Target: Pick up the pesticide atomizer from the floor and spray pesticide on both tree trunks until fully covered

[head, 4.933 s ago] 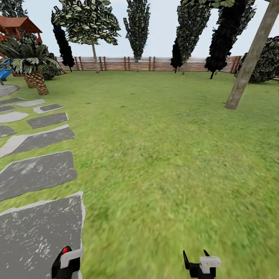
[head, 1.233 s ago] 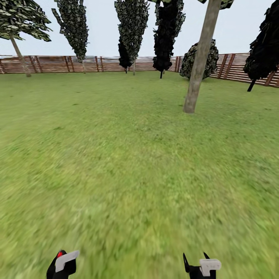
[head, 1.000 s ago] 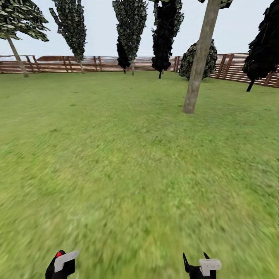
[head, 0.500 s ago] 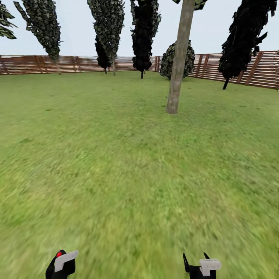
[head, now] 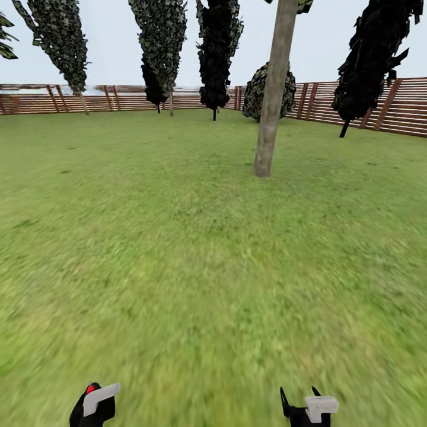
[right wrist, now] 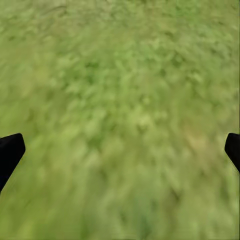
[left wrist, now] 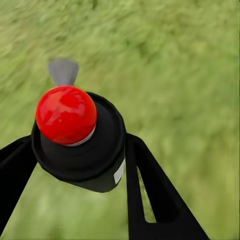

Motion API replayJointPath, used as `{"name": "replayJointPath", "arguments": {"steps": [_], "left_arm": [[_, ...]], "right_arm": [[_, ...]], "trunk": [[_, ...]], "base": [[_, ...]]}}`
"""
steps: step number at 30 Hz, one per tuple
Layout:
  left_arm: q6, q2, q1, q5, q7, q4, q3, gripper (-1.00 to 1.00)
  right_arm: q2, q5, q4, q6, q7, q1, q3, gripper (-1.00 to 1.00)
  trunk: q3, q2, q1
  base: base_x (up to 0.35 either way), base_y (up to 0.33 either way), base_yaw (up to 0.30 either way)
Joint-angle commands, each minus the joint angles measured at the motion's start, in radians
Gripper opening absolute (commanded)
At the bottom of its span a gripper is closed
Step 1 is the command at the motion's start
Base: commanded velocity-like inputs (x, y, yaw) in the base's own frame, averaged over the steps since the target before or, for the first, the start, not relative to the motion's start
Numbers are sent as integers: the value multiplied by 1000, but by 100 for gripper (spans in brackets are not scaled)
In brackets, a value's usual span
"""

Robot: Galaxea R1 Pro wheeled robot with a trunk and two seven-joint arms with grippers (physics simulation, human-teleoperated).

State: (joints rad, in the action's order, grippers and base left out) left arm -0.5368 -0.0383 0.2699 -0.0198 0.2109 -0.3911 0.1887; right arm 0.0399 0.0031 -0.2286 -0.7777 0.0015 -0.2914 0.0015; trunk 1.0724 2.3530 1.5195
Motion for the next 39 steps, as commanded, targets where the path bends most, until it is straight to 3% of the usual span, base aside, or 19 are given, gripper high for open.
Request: {"name": "replayJointPath", "arguments": {"steps": [1, 39], "left_arm": [[0, 0, 0, 0, 0, 0, 0, -100], [0, 0, 0, 0, 0, 0, 0, -100]], "right_arm": [[0, 0, 0, 0, 0, 0, 0, 100], [-2, 0, 0, 0, 0, 0, 0, 100]], "trunk": [[0, 0, 0], [0, 0, 0]], "base": [[346, 0, 0], [346, 0, -11]]}}
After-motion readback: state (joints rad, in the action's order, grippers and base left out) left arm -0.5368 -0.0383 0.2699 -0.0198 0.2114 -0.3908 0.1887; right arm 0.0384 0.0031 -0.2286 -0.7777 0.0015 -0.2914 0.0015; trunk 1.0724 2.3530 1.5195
